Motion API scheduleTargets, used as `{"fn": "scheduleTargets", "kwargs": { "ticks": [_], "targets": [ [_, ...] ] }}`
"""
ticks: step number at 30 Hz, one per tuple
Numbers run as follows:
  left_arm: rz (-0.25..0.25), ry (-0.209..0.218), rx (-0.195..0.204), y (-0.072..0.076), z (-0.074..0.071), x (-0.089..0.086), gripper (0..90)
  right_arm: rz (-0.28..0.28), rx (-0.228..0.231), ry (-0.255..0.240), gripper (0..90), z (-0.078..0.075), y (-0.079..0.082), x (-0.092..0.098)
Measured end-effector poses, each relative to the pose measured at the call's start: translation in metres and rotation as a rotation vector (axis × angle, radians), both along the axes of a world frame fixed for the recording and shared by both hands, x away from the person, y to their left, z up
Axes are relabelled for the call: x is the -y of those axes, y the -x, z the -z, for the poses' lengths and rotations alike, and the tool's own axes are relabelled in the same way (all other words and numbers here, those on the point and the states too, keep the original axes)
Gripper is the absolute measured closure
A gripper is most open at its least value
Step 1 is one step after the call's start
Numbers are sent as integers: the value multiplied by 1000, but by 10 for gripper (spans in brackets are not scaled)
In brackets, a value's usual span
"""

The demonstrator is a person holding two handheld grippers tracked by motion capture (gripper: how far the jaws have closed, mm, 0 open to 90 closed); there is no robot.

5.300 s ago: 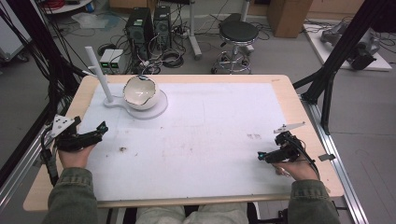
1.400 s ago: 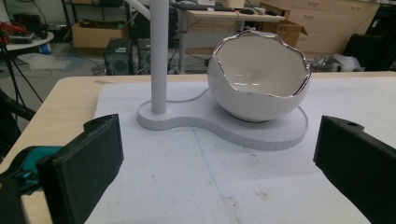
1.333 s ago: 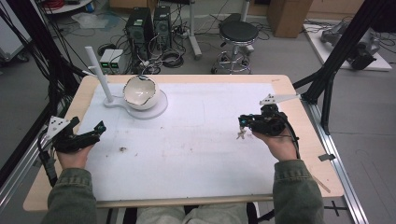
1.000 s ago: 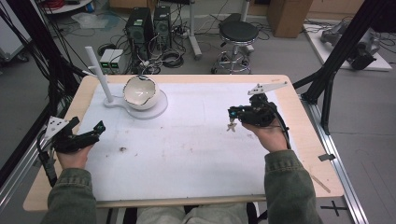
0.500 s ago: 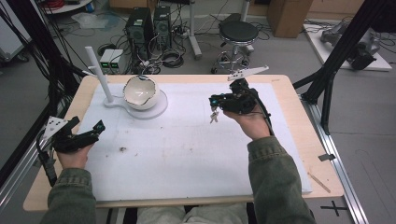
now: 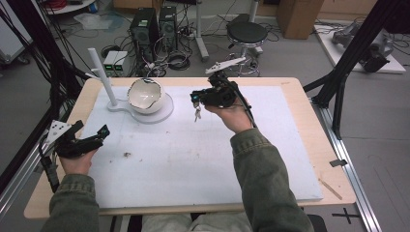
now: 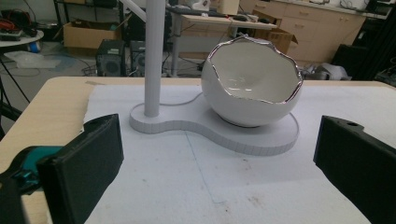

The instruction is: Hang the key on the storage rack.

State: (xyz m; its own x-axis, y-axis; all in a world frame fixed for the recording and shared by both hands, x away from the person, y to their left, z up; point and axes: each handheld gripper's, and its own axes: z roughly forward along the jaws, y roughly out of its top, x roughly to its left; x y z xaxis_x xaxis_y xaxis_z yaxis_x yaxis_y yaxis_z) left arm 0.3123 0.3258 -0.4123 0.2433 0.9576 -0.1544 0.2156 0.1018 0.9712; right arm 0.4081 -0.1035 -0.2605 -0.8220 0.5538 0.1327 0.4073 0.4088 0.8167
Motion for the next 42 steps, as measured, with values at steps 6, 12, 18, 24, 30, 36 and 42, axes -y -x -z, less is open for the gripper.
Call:
{"fn": "scheduleTargets", "kwargs": {
  "ticks": [6, 12, 18, 24, 30, 36, 42],
  "targets": [
    [3, 1, 0, 0, 0, -1, 19, -30, -6, 8, 806, -3, -8, -27],
    [10, -1, 0, 0, 0, 0, 19, -50, -8, 5, 806, -9, -13, -47],
    [10, 0, 0, 0, 0, -1, 19, -81, -3, 3, 806, -15, -19, -69],
    [11, -2, 0, 0, 0, -1, 19, -110, -9, 0, 806, -15, -27, -91],
    [10, -3, 3, -1, 1, -1, 19, -139, -11, 3, 807, -8, -39, -116],
    [16, -5, -3, -3, 2, 1, 19, -180, -19, 4, 806, -1, -49, -142],
    [20, -5, 0, -4, 2, 3, 19, -192, -41, -12, 806, 3, -57, -164]
  ]
}}
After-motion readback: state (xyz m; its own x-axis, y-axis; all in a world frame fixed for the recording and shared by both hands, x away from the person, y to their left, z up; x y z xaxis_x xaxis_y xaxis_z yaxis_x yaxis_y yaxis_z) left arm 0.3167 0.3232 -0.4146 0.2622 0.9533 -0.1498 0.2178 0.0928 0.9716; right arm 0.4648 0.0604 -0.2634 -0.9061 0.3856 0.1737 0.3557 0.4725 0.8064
